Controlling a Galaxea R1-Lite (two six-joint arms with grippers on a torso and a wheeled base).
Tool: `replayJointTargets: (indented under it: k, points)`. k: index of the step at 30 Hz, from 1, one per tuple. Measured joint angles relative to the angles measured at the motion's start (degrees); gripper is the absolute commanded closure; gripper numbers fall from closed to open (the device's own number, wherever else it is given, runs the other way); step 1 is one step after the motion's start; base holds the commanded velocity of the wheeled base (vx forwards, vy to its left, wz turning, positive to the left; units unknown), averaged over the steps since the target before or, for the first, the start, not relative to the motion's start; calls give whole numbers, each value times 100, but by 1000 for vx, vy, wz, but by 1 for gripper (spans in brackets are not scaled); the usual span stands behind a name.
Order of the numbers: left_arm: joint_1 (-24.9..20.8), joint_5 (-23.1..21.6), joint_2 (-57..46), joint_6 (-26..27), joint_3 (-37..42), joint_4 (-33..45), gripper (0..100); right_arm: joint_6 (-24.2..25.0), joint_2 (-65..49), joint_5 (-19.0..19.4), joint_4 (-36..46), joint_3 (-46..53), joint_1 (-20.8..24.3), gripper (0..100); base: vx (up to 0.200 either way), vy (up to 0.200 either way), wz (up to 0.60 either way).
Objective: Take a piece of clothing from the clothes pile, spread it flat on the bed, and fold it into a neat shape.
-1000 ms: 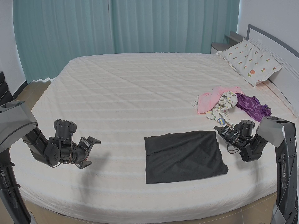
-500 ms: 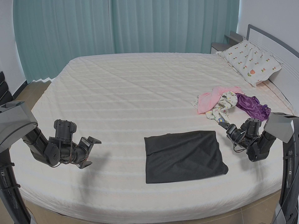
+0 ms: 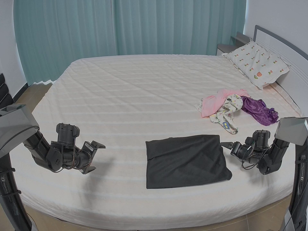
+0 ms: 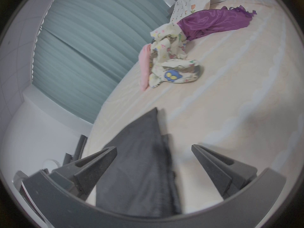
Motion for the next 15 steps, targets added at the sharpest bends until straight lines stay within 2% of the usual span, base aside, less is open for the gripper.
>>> replayJointTargets:
  k: [4,12,15]
  points:
    - [4,5,0,5,-2,-4,0,-414,83,28,336,-11,21,0,0,0,0]
    - [11,5,0,11,-7,-4,0,-586,188,235,364,-100,151,0,0,0,0]
    - [4,5,0,13,-5,-4,0,-883,215,304,394,-127,313,0,0,0,0]
